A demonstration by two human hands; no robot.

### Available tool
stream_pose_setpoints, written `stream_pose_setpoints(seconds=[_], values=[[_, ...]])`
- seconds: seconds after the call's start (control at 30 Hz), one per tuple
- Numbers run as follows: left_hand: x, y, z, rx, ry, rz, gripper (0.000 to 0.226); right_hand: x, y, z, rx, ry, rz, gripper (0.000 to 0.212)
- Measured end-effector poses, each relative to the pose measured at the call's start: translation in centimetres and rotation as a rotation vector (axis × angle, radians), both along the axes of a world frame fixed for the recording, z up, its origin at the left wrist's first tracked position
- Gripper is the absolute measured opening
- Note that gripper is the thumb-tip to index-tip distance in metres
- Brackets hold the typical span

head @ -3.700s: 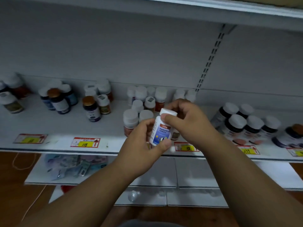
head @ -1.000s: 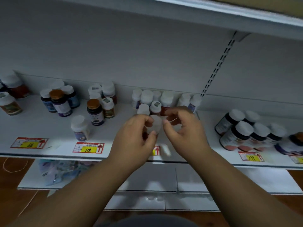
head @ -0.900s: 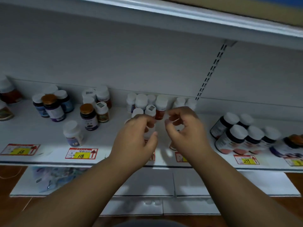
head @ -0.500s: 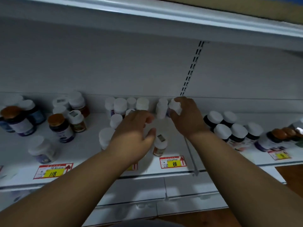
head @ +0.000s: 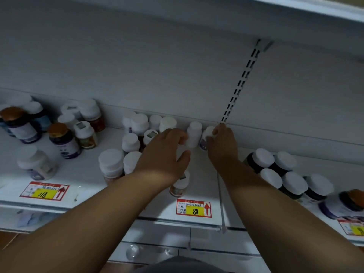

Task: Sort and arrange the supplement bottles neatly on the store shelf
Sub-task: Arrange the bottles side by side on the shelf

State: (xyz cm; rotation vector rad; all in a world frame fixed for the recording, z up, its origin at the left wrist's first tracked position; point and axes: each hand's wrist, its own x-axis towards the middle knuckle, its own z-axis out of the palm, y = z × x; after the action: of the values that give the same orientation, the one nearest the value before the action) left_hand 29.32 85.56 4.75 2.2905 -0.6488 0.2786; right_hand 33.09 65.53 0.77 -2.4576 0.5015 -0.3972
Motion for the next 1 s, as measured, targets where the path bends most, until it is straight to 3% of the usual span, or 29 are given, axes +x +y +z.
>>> stream_pose_setpoints(seconds=[0.2,0.3,0.47,0.73,0.87,1.0], values=[[-0.7,-0.6,-0.1,-0.062,0.023,0.053,0.025,-3.2,0.4,1.8,0.122,-0.285,0.053,0.029],[-1.7,-0.1,0.3,-0.186,0.044,0.088,0.045,-4.3,1.9,4.6,0.311,-0.436,0.135,0.021],[-3.0,2.6,1.0,-0.251,0.007,0.161,0.051,-5.5,7.1,8.2,0.414,-0.383,0.390,0.020],[-3.8,14.2,0.4,-0.321,-0.104,0.178,0.056,-6.4,17.5,9.1,0.342,-0.320,0.512,0.014],[-2.8,22.6,-0.1,-0.176,-0.122,0.286,0.049,-6.4,24.3,8.2,0.236,-0.365,0.543,0.022],[0.4,28.6,0.0,0.165,-0.168,0.274,0.030,-5.2,29.9,5.3,0.072,-0.286,0.510,0.030]])
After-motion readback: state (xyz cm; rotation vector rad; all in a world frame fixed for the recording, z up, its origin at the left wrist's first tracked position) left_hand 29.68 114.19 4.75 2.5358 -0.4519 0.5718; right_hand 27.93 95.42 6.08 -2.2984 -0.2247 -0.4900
